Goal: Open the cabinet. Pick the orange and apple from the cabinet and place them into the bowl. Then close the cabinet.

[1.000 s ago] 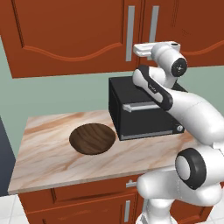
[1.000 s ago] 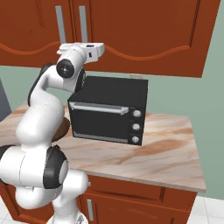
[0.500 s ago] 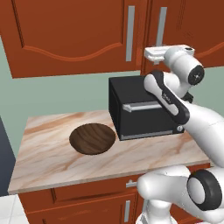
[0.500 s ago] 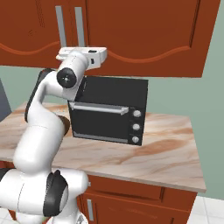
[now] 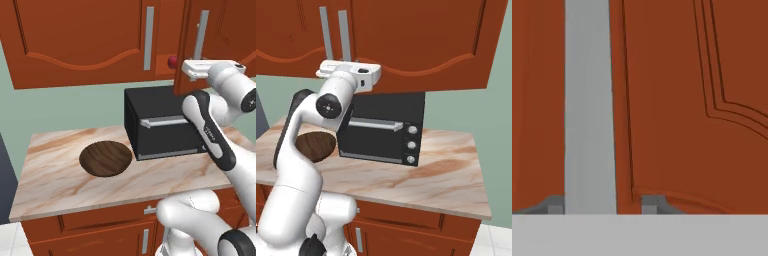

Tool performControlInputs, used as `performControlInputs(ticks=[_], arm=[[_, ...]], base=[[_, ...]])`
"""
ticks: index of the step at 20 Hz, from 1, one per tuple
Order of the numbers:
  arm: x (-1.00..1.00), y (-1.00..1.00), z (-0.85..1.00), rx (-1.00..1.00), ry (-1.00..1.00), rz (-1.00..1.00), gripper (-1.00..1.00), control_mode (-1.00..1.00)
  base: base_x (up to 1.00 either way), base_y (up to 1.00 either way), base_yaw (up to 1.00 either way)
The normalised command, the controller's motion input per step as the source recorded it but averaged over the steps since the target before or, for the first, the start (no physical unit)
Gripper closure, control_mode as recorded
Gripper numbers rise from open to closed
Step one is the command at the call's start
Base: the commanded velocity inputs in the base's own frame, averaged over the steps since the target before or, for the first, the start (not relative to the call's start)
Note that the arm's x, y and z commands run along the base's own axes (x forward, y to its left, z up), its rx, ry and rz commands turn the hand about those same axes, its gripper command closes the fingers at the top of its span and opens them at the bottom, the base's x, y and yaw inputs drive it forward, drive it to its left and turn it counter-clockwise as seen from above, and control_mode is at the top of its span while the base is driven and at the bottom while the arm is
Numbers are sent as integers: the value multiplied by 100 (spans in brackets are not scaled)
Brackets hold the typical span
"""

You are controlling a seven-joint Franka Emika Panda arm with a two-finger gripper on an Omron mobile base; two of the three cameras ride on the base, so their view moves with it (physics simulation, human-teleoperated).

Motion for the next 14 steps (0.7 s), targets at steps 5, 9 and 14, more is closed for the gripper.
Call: performControlInputs(ticks=[5, 9, 14], arm=[[-100, -100, 48, 12, 1, 0, 100, -100], [-100, -100, 44, 15, 2, 0, 100, -100], [-84, -100, 26, 16, 3, 0, 100, -100]], base=[[0, 0, 0], [0, 0, 0], [0, 0, 0]])
